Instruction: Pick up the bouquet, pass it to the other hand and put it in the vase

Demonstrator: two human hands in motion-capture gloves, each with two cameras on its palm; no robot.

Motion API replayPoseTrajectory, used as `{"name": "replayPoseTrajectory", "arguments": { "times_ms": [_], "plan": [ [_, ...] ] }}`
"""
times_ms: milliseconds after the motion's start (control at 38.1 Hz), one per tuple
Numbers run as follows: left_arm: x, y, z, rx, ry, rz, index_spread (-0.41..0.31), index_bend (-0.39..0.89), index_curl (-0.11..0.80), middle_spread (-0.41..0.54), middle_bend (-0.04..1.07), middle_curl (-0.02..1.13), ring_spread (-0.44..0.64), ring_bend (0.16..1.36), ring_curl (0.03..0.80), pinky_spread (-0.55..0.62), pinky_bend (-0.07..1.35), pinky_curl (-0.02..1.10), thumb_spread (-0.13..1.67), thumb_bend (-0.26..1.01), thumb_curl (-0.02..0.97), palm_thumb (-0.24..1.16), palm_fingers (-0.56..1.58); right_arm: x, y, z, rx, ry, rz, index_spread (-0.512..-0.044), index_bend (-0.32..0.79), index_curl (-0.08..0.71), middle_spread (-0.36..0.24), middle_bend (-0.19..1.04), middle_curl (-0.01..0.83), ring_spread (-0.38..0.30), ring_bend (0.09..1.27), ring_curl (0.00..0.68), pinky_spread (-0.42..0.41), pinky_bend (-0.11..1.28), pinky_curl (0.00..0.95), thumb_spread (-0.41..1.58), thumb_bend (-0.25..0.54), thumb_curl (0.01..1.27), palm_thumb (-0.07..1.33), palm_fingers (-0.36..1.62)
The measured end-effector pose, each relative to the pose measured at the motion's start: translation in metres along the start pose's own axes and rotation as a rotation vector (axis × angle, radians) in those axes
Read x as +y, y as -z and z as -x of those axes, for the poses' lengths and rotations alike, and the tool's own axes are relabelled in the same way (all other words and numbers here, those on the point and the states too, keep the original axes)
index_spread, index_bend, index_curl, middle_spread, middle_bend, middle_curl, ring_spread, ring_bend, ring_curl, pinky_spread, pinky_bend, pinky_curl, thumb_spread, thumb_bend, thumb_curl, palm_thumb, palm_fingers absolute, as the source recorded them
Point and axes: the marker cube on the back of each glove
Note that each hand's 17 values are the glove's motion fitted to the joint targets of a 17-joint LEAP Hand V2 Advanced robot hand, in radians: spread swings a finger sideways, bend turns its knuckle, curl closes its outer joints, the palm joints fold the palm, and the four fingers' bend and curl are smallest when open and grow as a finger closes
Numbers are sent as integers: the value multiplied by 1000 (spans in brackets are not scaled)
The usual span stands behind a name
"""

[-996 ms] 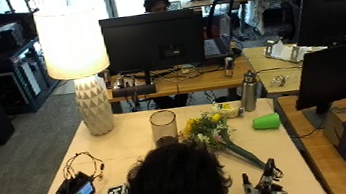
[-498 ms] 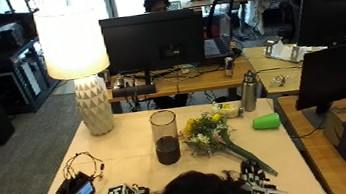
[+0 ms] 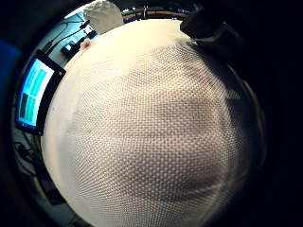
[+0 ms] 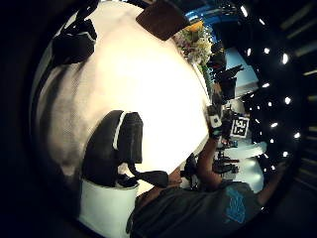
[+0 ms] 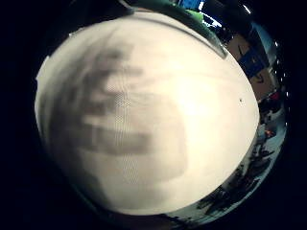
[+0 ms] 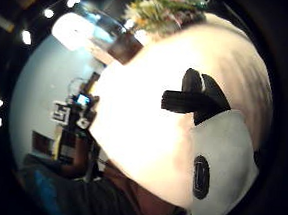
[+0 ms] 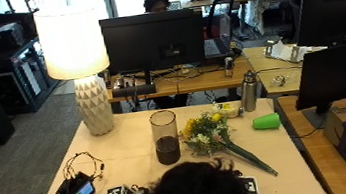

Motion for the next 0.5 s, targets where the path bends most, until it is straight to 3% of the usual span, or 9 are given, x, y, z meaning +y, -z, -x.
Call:
{"name": "replayPoseTrajectory", "arguments": {
  "times_ms": [236,498],
  "plan": [
    [-1,-3,5,-18,8,-10,-205,289,463,-107,184,376,125,351,312,396,140,177,1104,-23,282,297,660,-3,-21,1,101,32,55,-311,149,291,23,213,371,145,280,314,315,374,356,1224,-14,474,793,444],
    [-5,-6,8,-22,15,-26,-209,294,465,-114,180,379,115,351,312,389,133,175,1109,-20,286,302,671,2,-11,12,85,27,108,-306,142,295,8,205,374,116,313,324,296,361,355,1251,-10,474,794,576]
  ]
}}
